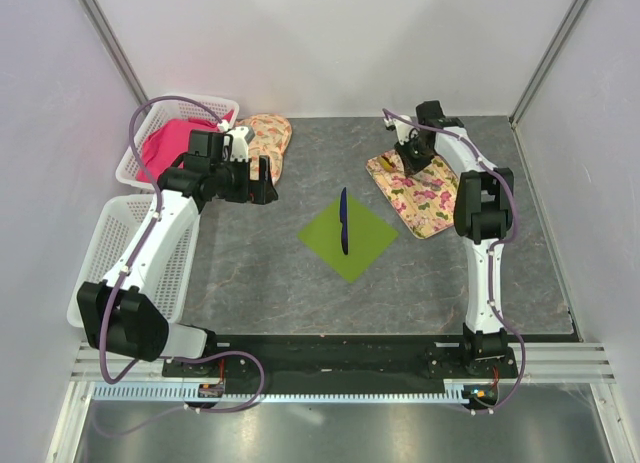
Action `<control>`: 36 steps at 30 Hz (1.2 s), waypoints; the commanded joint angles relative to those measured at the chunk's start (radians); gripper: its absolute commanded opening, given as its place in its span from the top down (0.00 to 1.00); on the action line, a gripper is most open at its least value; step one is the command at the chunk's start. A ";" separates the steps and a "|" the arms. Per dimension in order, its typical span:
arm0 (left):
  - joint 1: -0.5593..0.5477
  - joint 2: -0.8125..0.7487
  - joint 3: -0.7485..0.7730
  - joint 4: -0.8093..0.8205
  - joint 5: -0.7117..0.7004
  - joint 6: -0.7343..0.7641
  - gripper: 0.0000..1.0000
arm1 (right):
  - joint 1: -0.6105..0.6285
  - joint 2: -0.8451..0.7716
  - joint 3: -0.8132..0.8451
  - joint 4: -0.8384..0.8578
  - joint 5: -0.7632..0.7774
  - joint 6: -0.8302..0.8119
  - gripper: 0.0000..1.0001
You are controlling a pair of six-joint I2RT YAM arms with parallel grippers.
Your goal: Place the utensils on the paper napkin and roll it up
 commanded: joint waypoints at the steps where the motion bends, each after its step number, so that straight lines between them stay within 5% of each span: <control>1: 0.003 0.001 0.043 0.009 -0.003 -0.025 0.00 | -0.001 -0.057 -0.022 -0.007 -0.003 -0.006 0.91; 4: 0.003 0.001 0.048 0.010 -0.012 -0.025 0.00 | -0.003 -0.088 -0.039 -0.007 -0.004 0.013 1.00; 14: 0.003 0.028 0.086 0.010 -0.026 -0.036 0.00 | -0.001 -0.255 -0.177 0.109 -0.016 0.234 1.00; 23: 0.003 0.042 0.108 0.046 -0.060 -0.085 0.00 | 0.022 -0.425 -0.396 0.244 0.037 0.599 1.00; 29: 0.003 0.056 0.108 0.062 -0.078 -0.119 0.00 | 0.209 -0.510 -0.545 0.255 0.268 0.813 1.00; 36: 0.014 0.051 0.116 0.075 -0.081 -0.123 0.00 | 0.352 -0.534 -0.645 0.301 0.356 0.984 1.00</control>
